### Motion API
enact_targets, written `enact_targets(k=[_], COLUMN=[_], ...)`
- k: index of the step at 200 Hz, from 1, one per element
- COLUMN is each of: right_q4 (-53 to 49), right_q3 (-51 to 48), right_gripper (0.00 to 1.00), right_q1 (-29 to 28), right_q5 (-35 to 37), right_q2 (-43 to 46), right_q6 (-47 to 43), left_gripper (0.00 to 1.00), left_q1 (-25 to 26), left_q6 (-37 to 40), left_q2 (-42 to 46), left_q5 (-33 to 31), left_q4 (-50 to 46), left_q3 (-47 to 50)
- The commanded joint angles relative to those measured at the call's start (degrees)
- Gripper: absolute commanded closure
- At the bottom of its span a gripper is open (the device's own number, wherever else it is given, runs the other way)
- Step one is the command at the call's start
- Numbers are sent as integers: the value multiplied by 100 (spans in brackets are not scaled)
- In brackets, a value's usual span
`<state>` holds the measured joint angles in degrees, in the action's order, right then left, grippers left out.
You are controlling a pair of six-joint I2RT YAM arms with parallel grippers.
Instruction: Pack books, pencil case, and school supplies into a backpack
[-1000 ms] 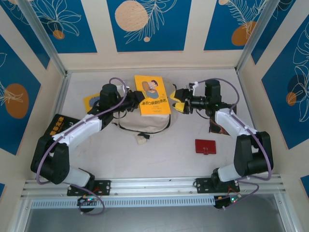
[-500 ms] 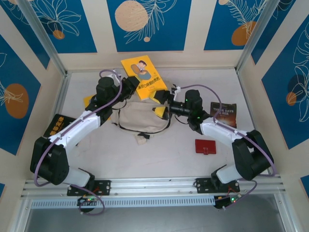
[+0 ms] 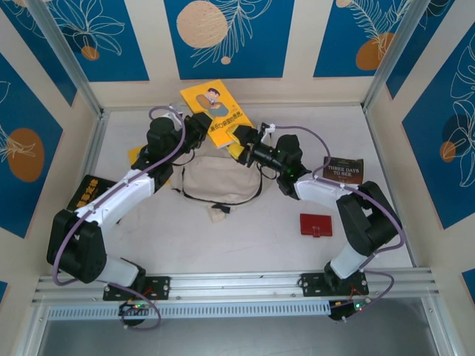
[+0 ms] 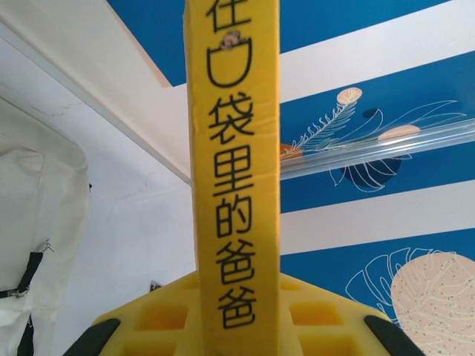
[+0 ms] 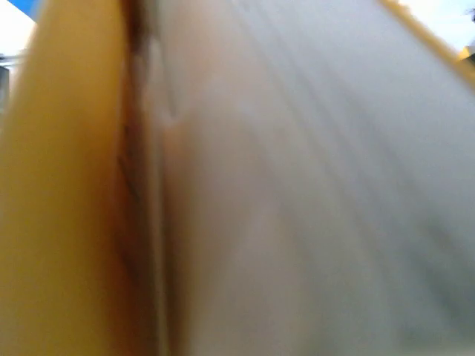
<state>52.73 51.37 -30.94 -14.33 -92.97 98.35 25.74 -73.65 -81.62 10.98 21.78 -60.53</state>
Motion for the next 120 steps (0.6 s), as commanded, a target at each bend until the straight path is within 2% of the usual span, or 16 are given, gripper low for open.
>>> enact_targets(k=[1, 20, 36, 63, 76, 97, 120], right_q4=[131, -133, -537, -1026, -1338, -2231, -3619], right_q3=[171, 167, 36, -365, -580, -842, -968], right_gripper=[58, 74, 83, 91, 92, 92, 92], right_q1=[-44, -5, 44, 309, 512, 895, 1212], right_q5=[157, 31, 74, 154, 137, 81, 280], right_q2=[16, 151, 410, 889, 1189, 1752, 2454], right_q6=[16, -294, -707, -1324, -1602, -2239, -3219], left_gripper=[84, 79, 68, 38, 28, 22, 20], left_q1=[26, 26, 19, 19, 19, 34, 89], left_q6=[-88, -23, 177, 951, 1540, 2594, 3752], left_q2=[93, 183, 327, 641, 721, 648, 332], left_q5=[-29, -28, -27, -16, -41, 3, 52], left_q4=[589, 281, -328, -1614, -2594, -3956, -5130], left_q3=[-108, -24, -3, -27, -168, -378, -676])
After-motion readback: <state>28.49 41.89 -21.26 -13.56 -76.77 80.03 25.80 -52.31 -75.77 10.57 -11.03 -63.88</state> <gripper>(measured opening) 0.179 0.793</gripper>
